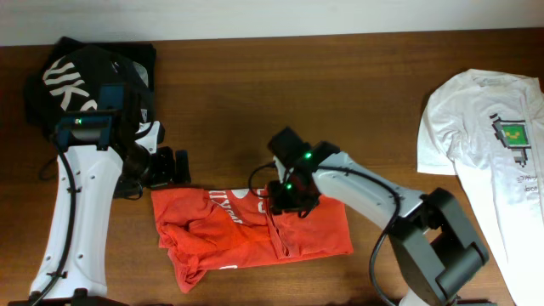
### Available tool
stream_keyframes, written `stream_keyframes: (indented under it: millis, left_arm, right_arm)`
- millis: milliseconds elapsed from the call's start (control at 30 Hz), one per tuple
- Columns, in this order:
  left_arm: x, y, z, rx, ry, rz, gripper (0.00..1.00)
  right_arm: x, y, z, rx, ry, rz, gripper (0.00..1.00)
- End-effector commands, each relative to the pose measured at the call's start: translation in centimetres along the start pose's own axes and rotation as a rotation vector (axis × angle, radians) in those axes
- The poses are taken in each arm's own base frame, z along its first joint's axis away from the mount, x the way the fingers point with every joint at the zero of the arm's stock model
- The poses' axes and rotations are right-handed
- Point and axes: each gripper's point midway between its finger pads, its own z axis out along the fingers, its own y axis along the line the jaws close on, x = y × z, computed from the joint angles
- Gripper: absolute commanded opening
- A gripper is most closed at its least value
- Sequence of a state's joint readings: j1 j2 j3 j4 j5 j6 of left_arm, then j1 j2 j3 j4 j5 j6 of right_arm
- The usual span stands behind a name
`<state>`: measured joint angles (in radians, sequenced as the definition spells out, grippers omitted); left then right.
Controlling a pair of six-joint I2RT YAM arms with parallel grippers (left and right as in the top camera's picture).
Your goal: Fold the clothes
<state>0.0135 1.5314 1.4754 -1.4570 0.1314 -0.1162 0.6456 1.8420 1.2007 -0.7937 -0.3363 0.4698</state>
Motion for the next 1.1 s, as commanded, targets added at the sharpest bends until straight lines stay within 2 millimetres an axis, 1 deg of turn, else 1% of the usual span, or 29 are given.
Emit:
stream_keyframes:
  millis: [0,33,67,100,133,167,200,233,267,300,333,400,433,500,533,567,600,633,667,733,767,800,833,867,900,933,967,1033,1067]
  left_arm:
    - [0.0,0.0,0.2,0.003,0.008,0.007,0.99]
    - [0.0,0.0,0.2,0.003,0.009,0.007,0.99]
    - [0.0,0.0,0.2,0.003,0.008,0.007,0.99]
    - [0.0,0.0,0.2,0.003,0.008,0.007,0.99]
    - [0.0,0.0,0.2,0.003,0.008,0.007,0.99]
    - [0.0,0.0,0.2,0.003,0.009,0.007,0.99]
    - [0.0,0.0,0.2,0.003,0.009,0.006,0.99]
    - [0.1,0.0,0.2,0.003,0.009,0.006,0.99]
    - [0.0,0.0,0.2,0.003,0.009,0.007,0.99]
    - [0.0,0.0,0.2,0.003,0.009,0.007,0.99]
    - [0.0,0.0,0.2,0.003,0.009,0.006,0.99]
    - [0.0,0.0,0.2,0.003,0.009,0.006,0.99]
    - [0.1,0.0,0.2,0.003,0.009,0.007,0.99]
    - [0.1,0.0,0.2,0.003,0.009,0.006,0.99]
    - [0.1,0.0,0.2,0.003,0.009,0.006,0.99]
    - [0.1,0.0,0.2,0.003,0.009,0.006,0.99]
    - [0.1,0.0,0.2,0.004,0.009,0.006,0.99]
    - [0.0,0.0,0.2,0.003,0.009,0.007,0.99]
    - [0.1,0.0,0.2,0.003,0.009,0.006,0.99]
    - [0.1,0.0,0.2,0.003,0.009,0.006,0.99]
    - [0.1,0.0,0.2,0.003,0.009,0.006,0.99]
    - [0.1,0.0,0.2,0.003,0.009,0.006,0.99]
    - [0.1,0.0,0.2,0.003,0.01,0.006,0.99]
    - [0.1,0.0,0.2,0.003,0.009,0.006,0.99]
    - [0.1,0.0,0.2,0.003,0.009,0.006,0.99]
    - [0.1,0.0,0.2,0.003,0.009,0.006,0.99]
    - [0.1,0.0,0.2,0.003,0.009,0.006,0.99]
    - [0.1,0.0,0.2,0.003,0.009,0.006,0.99]
    - [0.1,0.0,0.2,0.003,0.009,0.006,0.99]
  right_arm:
    - [0.1,2.5,2.5,-0.039,-0.008,-0.022,0.51]
    - [-0.2,3.3,2.7,-0.054,-0.026,-0.045,0.51]
    - [-0.7,3.7,2.1,-0.063,-0.04,-0.05,0.54]
    - [-1.2,4.1,1.0,-0.07,-0.05,-0.052,0.59]
    - [-1.7,4.7,-1.0,-0.078,-0.06,-0.076,0.63]
    - [-2.0,5.1,-4.6,-0.069,-0.065,-0.101,0.67]
    - [-1.6,4.8,-7.2,-0.047,-0.049,-0.111,0.7]
    - [-1.1,3.7,-8.8,0.007,-0.031,-0.086,0.71]
    - [-0.3,2.0,-9.5,0.088,-0.007,-0.059,0.72]
    - [1.2,0.4,-9.5,0.162,0.049,-0.036,0.72]
    - [2.2,-0.1,-8.9,0.18,0.089,-0.028,0.71]
    - [4.4,-0.7,-6.4,0.187,0.163,-0.032,0.69]
    - [6.1,-0.5,-4.1,0.143,0.212,-0.042,0.68]
    - [8.6,0.4,-0.3,0.03,0.266,-0.035,0.66]
    - [9.4,0.4,1.0,0.017,0.273,-0.003,0.6]
    - [10.3,1.0,2.2,-0.017,0.282,0.005,0.53]
    - [10.9,1.8,2.9,-0.056,0.288,-0.019,0.41]
    - [11.0,2.6,3.2,-0.066,0.281,-0.029,0.34]
    - [10.9,3.5,3.5,-0.081,0.261,-0.055,0.22]
    - [10.0,4.3,3.2,-0.101,0.232,-0.066,0.15]
    - [9.2,4.6,2.6,-0.111,0.217,-0.061,0.1]
    - [8.2,4.9,1.2,-0.118,0.202,-0.066,0.07]
    - [7.7,4.9,0.1,-0.113,0.195,-0.073,0.07]
    - [6.9,3.8,-1.7,-0.045,0.187,-0.036,0.13]
    - [6.5,1.9,-3.1,0.053,0.184,0.002,0.19]
    - [6.3,-0.5,-4.7,0.173,0.181,0.038,0.24]
    - [6.1,-2.8,-6.2,0.273,0.178,0.075,0.34]
    - [5.7,-5.0,-7.2,0.324,0.174,0.132,0.46]
    - [5.4,-5.7,-7.5,0.32,0.169,0.159,0.56]
